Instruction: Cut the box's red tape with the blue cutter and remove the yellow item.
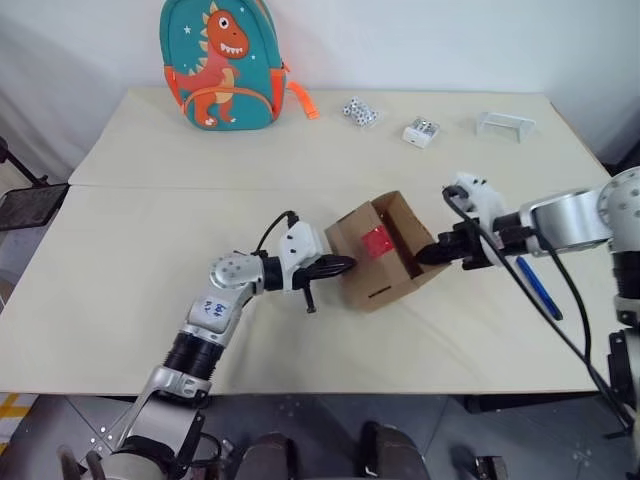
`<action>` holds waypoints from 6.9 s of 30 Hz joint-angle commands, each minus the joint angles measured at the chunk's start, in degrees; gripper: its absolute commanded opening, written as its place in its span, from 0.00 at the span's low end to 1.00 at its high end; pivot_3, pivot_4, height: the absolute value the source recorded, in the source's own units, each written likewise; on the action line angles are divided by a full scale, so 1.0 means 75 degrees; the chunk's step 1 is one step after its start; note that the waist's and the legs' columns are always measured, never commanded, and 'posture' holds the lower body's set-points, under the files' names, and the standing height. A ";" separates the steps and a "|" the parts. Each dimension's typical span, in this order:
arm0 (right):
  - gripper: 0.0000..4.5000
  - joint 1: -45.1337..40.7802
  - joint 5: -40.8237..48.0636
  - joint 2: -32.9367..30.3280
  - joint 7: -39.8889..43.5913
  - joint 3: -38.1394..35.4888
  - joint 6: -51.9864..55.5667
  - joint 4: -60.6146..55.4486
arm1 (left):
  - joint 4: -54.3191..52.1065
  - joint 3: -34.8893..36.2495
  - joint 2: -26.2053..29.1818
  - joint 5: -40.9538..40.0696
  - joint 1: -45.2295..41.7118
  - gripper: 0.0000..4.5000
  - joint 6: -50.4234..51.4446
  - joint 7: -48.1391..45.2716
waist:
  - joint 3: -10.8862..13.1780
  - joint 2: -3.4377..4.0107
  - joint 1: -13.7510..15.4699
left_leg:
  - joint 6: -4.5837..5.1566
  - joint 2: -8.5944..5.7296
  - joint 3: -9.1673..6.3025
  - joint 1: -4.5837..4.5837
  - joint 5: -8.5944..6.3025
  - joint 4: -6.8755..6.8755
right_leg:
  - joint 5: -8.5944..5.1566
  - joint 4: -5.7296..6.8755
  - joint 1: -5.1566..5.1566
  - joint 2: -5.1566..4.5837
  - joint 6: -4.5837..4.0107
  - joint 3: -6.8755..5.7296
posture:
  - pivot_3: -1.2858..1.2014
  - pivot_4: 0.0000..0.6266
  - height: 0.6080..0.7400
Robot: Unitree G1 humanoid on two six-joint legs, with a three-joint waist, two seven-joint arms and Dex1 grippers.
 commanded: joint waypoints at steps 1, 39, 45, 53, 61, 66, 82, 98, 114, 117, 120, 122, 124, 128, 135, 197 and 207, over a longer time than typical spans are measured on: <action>0.00 -0.0287 0.0789 -0.0288 -0.0301 -0.0053 0.0030 -0.0472 | 0.0379 -0.0281 -0.0234 0.0278 -0.0059 0.00 -0.0107 0.0060 | 0.0000 0.0000 0.0008 | 0.0000 0.0001 -0.0002 0.0001 0.0000 -0.0003 | 0.0000 0.0001 0.0000 0.0000 0.0000 -0.0003 | 0.52 0.24 1.00; 0.00 -0.0095 -0.0252 0.0045 -0.2524 0.0592 0.0030 -0.4276 | 0.1471 -0.0147 -0.1353 0.0499 -0.0016 0.00 -0.0830 0.0277 | -0.0002 -0.0005 0.0105 | 0.0005 0.0000 -0.0010 -0.0013 -0.0002 0.0004 | 0.0002 -0.0014 0.0001 -0.0002 0.0002 -0.0008 | 0.52 0.24 1.00; 0.00 -0.0306 0.0151 0.0035 -0.2700 0.0397 0.0030 -0.4072 | 0.1369 -0.0110 -0.1221 0.0556 -0.0019 0.00 -0.0792 0.0251 | -0.0002 -0.0005 0.0098 | 0.0005 0.0002 -0.0010 -0.0014 -0.0002 0.0003 | 0.0002 -0.0012 -0.0003 -0.0002 0.0002 -0.0009 | 0.52 0.24 1.00; 0.00 -0.0371 0.1612 0.0149 -0.3530 -0.0051 -0.0080 -0.3012 | 0.0759 -0.0064 -0.0771 0.0445 0.0099 0.00 -0.0374 -0.0120 | -0.0002 -0.0005 0.0085 | 0.0005 0.0002 -0.0008 -0.0019 -0.0002 -0.0002 | 0.0002 -0.0011 -0.0011 -0.0002 0.0002 -0.0010 | 0.52 0.24 1.00; 0.00 -0.0289 0.2121 -0.0016 -0.4185 0.0209 -0.0215 -0.2965 | -0.1150 0.0625 -0.0005 -0.1443 -0.0259 0.00 0.1450 -0.1510 | -0.0001 -0.0004 0.0081 | 0.0004 0.0007 -0.0009 -0.0033 -0.0002 -0.0002 | 0.0002 -0.0005 -0.0026 -0.0001 0.0002 -0.0010 | 0.52 0.24 1.00; 0.00 -0.0229 0.2445 -0.0099 -0.4514 0.0419 -0.0489 -0.3013 | -0.1329 0.1236 -0.0226 -0.2235 -0.1296 0.00 0.2160 -0.1067 | 0.0005 -0.0013 0.0113 | 0.0004 0.0001 -0.0013 -0.0038 -0.0002 0.0000 | 0.0002 -0.0008 -0.0025 -0.0001 0.0002 -0.0010 | 0.52 0.24 1.00; 0.00 0.0079 0.3211 -0.0680 -0.5180 0.0808 -0.1401 -0.2914 | -0.0252 0.0322 -0.0636 -0.0807 -0.1381 0.00 0.1495 -0.0351 | 0.0010 -0.0023 0.0090 | 0.0004 0.0000 -0.0006 -0.0037 -0.0002 -0.0007 | 0.0005 -0.0017 -0.0026 0.0001 0.0009 -0.0014 | 0.52 0.24 1.00; 0.00 0.0774 0.4236 -0.1383 -0.5420 0.0753 -0.2299 -0.2364 | 0.0134 0.0044 -0.0421 -0.0062 -0.1397 0.00 0.1849 0.0211 | 0.0011 -0.0024 0.0118 | 0.0004 0.0000 -0.0008 -0.0039 -0.0002 -0.0005 | 0.0005 -0.0018 -0.0024 0.0001 0.0009 -0.0016 | 0.52 0.24 1.00; 0.00 0.0984 0.4710 -0.1321 -0.5765 0.0862 -0.2861 -0.2573 | 0.0559 0.0201 -0.0903 -0.0217 -0.2157 0.00 0.1957 0.0432 | 0.0011 -0.0029 0.0119 | 0.0004 0.0001 -0.0009 -0.0033 -0.0002 0.0002 | 0.0005 -0.0018 -0.0016 0.0001 0.0009 -0.0015 | 0.52 0.24 1.00; 0.00 0.0986 0.4709 -0.1300 -0.5798 0.0898 -0.2898 -0.2623 | 0.0701 0.0104 -0.0955 -0.0121 -0.2251 0.00 0.1894 0.0361 | 0.0011 -0.0029 0.0117 | 0.0004 0.0001 -0.0008 -0.0034 -0.0002 0.0000 | 0.0005 -0.0019 -0.0017 0.0000 0.0009 -0.0016 | 0.52 0.24 1.00; 0.00 0.0979 0.4710 -0.1290 -0.5825 0.0933 -0.2942 -0.2661 | 0.0787 -0.0037 -0.0992 -0.0009 -0.2273 0.00 0.1906 0.0360 | 0.0012 -0.0031 0.0109 | 0.0004 0.0001 -0.0007 -0.0034 -0.0002 -0.0003 | 0.0005 -0.0019 -0.0019 0.0001 0.0009 -0.0017 | 0.52 0.24 1.00; 0.00 0.0979 0.4708 -0.1296 -0.5835 0.0936 -0.2957 -0.2666 | 0.0738 -0.0174 -0.0951 0.0096 -0.2194 0.00 0.2003 0.0338 | 0.0012 -0.0031 0.0113 | 0.0004 0.0001 -0.0008 -0.0034 -0.0002 -0.0003 | 0.0005 -0.0018 -0.0019 0.0001 0.0009 -0.0017 | 0.52 0.24 1.00; 0.00 0.0994 0.4672 -0.1331 -0.5825 0.0917 -0.2950 -0.2643 | 0.0625 -0.0255 -0.0886 0.0168 -0.2064 0.00 0.2184 0.0348 | 0.0012 -0.0030 0.0113 | 0.0004 0.0001 -0.0008 -0.0034 -0.0002 -0.0002 | 0.0005 -0.0019 -0.0018 0.0001 0.0009 -0.0016 | 0.52 0.24 1.00; 0.00 0.1104 0.4460 -0.1461 -0.5685 0.0782 -0.2867 -0.2462 | 0.0454 -0.0353 -0.0724 0.0281 -0.1872 0.00 0.2481 0.0342 | 0.0012 -0.0030 0.0114 | 0.0004 0.0002 -0.0010 -0.0033 -0.0002 -0.0002 | 0.0005 -0.0017 -0.0018 0.0001 0.0009 -0.0016 | 0.52 0.24 1.00; 0.00 0.1200 0.3906 -0.1603 -0.5171 0.0488 -0.2600 -0.1997 | 0.0334 -0.0438 -0.0503 0.0421 -0.1655 0.00 0.2673 0.0456 | 0.0012 -0.0030 0.0111 | 0.0004 0.0003 -0.0009 -0.0029 -0.0002 -0.0001 | 0.0005 -0.0015 -0.0016 0.0001 0.0009 -0.0015 | 0.52 0.24 1.00; 0.00 0.0568 0.4326 -0.1311 -0.4854 0.0576 -0.2323 -0.2550 | -0.0655 0.0027 0.0406 0.0341 -0.0185 0.00 0.3374 0.0678 | 0.0004 -0.0030 0.0119 | 0.0021 0.0006 -0.0003 -0.0041 -0.0009 0.0068 | 0.0015 0.0000 -0.0008 -0.0009 0.0001 -0.0004 | 0.52 0.24 1.00; 0.38 0.1308 0.3353 -0.1092 -0.3731 -0.0226 -0.2732 -0.2854 | -0.0951 0.0301 0.0710 0.0214 -0.0089 0.00 0.3284 0.0499 | 0.0008 -0.0024 0.0113 | 0.0021 0.0008 -0.0002 -0.0053 -0.0009 0.0064 | 0.0016 0.0003 -0.0025 -0.0008 0.0001 -0.0008 | 0.52 0.24 1.00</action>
